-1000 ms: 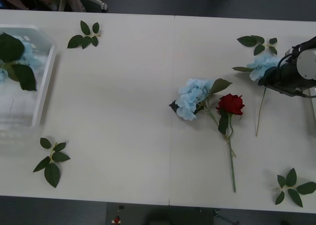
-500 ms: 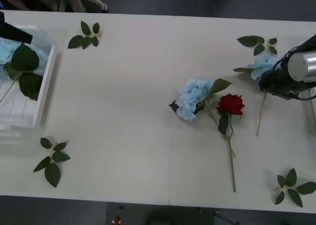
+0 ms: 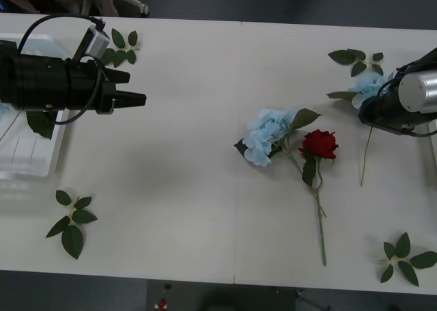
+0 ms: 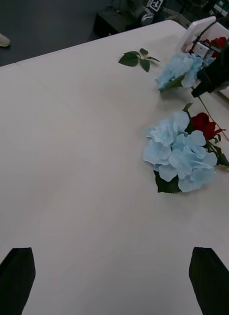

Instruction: Put the red flowers into the right box and the blue flowers into the left box

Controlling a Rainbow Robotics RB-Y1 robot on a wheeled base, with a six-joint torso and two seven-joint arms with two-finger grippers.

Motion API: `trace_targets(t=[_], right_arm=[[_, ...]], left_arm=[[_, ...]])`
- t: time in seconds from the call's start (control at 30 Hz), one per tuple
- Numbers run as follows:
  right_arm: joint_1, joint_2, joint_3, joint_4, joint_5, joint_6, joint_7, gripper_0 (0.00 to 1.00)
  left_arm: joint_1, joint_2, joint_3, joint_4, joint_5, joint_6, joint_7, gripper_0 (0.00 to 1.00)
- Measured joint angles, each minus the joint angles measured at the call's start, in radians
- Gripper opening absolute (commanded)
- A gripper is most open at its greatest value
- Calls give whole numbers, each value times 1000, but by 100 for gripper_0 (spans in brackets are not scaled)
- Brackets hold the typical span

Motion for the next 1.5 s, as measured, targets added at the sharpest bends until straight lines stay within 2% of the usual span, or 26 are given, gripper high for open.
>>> trace_targets(t=[0.13, 0.27, 0.37, 0.43, 0.53, 0.63, 0.73, 0.97, 1.13, 1.3, 1.5], right_arm=[[-18, -13, -17, 1, -99, 30, 80, 0], [-43, -48, -155, 3, -247, 187, 469, 0], [-48, -93, -244, 4, -472, 206, 708, 0], [-49, -132, -238, 4, -681, 196, 788, 0], [-59, -187, -154, -14, -907, 177, 909, 0], [-65, -231, -59, -99, -1050, 118, 1032, 0], [-64, -261, 0, -218, -1258, 41, 1063, 0], [-28, -251, 0, -403, -1539, -174, 1063, 0], [-23, -181, -57, -408, -1574, -185, 1079, 0], [-23, -100, -93, -408, -1574, -185, 1085, 0], [-23, -9, -105, -407, -1568, -181, 1085, 0]], left_arm=[[102, 20, 37, -233, -50, -76, 28, 91], [124, 122, 9, -466, -52, -188, 224, 91], [121, 196, -3, -571, -40, -226, 300, 91], [121, 226, -2, -609, -10, -241, 300, 91], [121, 234, -2, -636, 16, -248, 300, 91], [121, 220, -2, -639, 16, -248, 300, 91], [121, 189, -2, -638, 14, -248, 300, 91], [121, 156, -2, -618, 66, -248, 300, 91], [121, 102, -2, -539, 147, -248, 300, 91], [118, -17, -8, -437, 147, -247, 300, 91], [7, -163, -113, -264, 129, -247, 300, 91]])
